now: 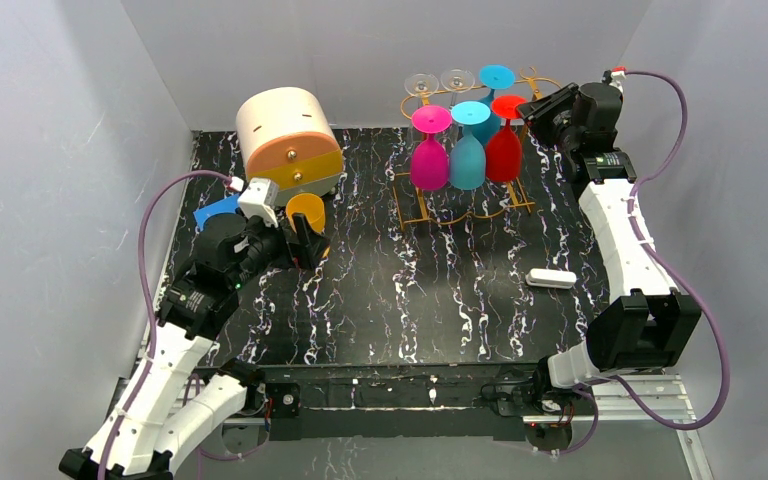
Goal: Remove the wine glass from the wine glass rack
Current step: Pick up the wine glass from the wine rack.
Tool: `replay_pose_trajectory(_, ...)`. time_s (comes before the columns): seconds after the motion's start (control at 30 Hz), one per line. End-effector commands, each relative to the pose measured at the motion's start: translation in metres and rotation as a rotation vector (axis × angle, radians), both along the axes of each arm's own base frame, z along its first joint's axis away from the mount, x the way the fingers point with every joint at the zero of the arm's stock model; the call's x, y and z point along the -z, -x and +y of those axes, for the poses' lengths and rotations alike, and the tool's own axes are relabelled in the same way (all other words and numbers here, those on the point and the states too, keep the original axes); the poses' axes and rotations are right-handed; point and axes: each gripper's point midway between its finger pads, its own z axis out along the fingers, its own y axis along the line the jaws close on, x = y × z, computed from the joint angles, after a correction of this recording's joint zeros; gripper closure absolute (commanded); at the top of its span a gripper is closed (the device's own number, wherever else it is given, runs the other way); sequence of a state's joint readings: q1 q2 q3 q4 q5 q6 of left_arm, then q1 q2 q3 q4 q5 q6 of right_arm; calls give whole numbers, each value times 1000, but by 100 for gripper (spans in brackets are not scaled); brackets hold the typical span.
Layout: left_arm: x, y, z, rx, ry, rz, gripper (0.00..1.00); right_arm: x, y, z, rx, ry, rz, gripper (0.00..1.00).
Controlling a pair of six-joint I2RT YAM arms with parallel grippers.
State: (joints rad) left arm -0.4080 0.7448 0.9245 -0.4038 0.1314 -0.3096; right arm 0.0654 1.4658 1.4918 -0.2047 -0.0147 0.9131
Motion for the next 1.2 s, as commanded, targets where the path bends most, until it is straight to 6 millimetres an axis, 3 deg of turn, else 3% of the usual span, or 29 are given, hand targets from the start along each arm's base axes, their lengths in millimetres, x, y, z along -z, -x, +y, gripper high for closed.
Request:
replay_pose_trajectory(0.0,-7,2,-3,29,-1,-8,2,-44,4,-1,-5,-5,-129,69)
replay_pose_trajectory(0.33,2,6,-19,119,12,37,2,-48,4,-4,2,28,-138,74)
replay_pose_trajectory(0.53,6,6,-23,138,22,49,2,-47,3,-6,4,56,-127,65)
replay_pose_trajectory(0.8,9,5,-27,149,37,58,2,-48,3,-7,-3,84,-110,72)
replay_pose_trajectory(1.17,8,9,-28,159,52,62,2,-43,2,4,-54,51,-100,73)
